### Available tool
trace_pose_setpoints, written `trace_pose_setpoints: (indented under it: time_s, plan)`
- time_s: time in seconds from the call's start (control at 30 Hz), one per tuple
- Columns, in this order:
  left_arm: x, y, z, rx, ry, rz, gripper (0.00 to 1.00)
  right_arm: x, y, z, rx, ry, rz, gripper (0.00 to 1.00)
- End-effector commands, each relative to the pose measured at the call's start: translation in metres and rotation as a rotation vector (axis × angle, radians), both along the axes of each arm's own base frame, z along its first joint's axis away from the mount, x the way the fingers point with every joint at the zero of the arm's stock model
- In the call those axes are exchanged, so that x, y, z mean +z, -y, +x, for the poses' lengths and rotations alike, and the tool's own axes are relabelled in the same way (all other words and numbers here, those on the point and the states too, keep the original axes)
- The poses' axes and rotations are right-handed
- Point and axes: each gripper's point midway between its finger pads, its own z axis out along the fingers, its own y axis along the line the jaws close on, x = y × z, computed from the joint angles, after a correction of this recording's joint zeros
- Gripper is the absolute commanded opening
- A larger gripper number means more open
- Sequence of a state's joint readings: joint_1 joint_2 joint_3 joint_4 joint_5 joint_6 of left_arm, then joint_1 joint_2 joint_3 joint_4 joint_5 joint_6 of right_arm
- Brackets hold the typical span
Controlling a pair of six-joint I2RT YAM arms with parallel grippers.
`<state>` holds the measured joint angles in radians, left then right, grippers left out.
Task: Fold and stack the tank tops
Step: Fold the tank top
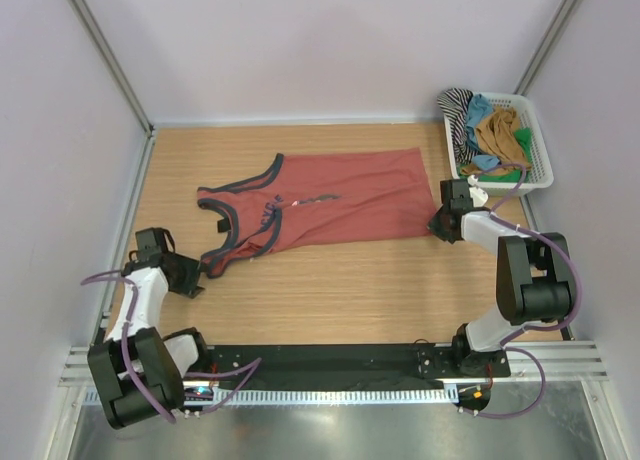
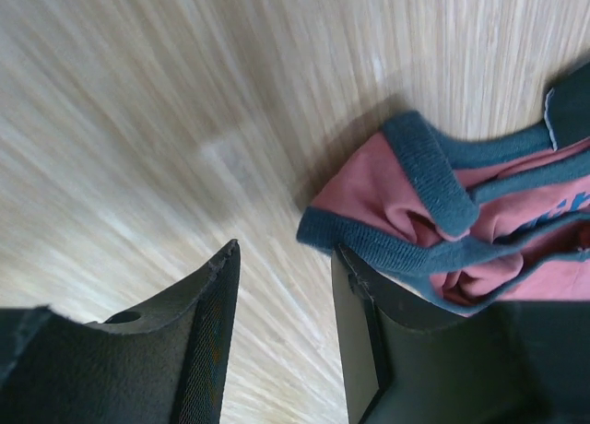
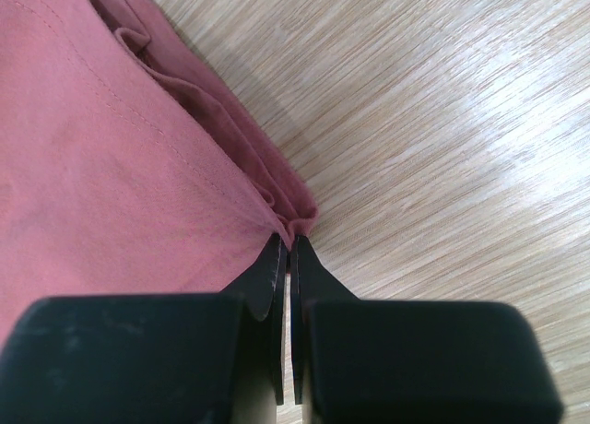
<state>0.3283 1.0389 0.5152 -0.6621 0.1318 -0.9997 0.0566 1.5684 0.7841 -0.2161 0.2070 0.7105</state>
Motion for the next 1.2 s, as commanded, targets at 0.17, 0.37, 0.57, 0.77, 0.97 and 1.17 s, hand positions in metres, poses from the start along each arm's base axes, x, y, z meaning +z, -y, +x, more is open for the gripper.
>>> trace_pose_setpoints:
  time_s: [0.17, 0.37, 0.57, 0.77, 0.97, 1.17]
  plan:
    - [-0.015, 0.003, 0.039, 0.015, 0.061, -0.021, 0.36, -0.002, 0.007, -0.006, -0.023, -0.003, -0.019, 0.01]
    - [-0.02, 0.008, 0.052, -0.018, 0.024, -0.009, 0.0, -0.003, 0.008, -0.008, -0.024, -0.009, -0.025, 0.01]
    - [0.017, -0.034, 0.053, 0.066, 0.019, 0.134, 0.0, -0.003, 0.014, -0.013, -0.048, -0.018, -0.049, 0.01]
    - [0.035, -0.067, 0.063, 0.129, -0.003, 0.056, 0.0, -0.003, 0.012, -0.024, -0.036, -0.029, -0.039, 0.01]
    - [0.026, -0.064, 0.073, 0.093, -0.072, -0.01, 0.0, 0.0, 0.009, -0.041, 0.001, -0.055, -0.032, 0.01]
    - [0.04, -0.081, 0.057, 0.12, -0.121, 0.032, 0.0, 0.018, 0.007, -0.063, 0.007, -0.044, -0.019, 0.01]
